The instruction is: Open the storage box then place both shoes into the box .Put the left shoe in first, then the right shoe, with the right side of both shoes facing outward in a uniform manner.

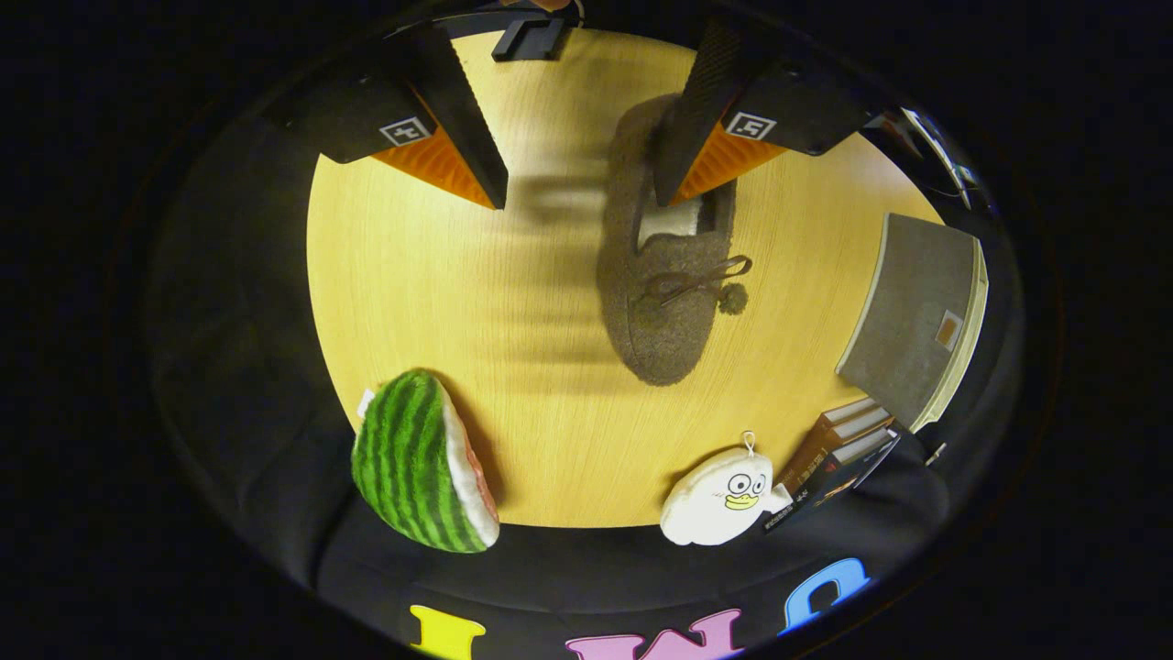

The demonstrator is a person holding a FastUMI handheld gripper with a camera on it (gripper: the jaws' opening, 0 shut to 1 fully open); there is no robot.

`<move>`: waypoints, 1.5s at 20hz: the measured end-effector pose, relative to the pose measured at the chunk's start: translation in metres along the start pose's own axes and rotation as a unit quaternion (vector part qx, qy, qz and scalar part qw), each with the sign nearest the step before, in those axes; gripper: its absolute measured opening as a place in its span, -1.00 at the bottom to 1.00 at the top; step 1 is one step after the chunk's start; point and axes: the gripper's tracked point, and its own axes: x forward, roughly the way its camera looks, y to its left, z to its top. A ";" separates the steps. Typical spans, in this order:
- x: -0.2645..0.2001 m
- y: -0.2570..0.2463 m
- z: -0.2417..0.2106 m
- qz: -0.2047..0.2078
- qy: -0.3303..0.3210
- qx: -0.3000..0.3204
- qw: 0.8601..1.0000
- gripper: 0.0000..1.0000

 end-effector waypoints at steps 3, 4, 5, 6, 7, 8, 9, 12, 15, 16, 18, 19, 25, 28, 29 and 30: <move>0.018 0.000 0.008 0.013 -0.001 0.019 1.000 1.00; 0.023 0.003 0.008 0.018 0.003 0.023 1.000 0.99; 0.028 0.006 0.007 0.025 0.010 0.027 0.999 0.99; 0.033 0.009 0.008 0.032 0.011 0.031 0.999 0.97; 0.037 0.012 0.008 0.037 0.012 0.031 0.999 0.94; 0.041 0.015 0.007 0.042 0.013 0.032 0.999 0.78; 0.045 0.017 0.007 0.044 0.016 0.035 0.998 0.63; 0.049 0.024 0.006 0.047 0.020 0.065 0.997 -0.18; 0.049 0.022 0.007 0.038 0.010 0.076 0.996 -0.62; 0.048 0.021 0.007 0.036 0.009 0.086 0.996 -0.78; 0.042 0.019 0.004 0.034 0.005 0.103 0.994 -0.89; 0.036 0.019 0.004 0.030 0.002 0.112 0.993 -0.89; -0.040 0.055 0.032 0.035 -0.054 0.182 0.981 -0.90; -0.078 0.095 0.047 0.052 -0.076 0.212 0.973 -0.90; -0.089 0.109 0.053 0.058 -0.084 0.219 0.970 -0.89; -0.100 0.123 0.058 0.063 -0.093 0.224 0.968 -0.90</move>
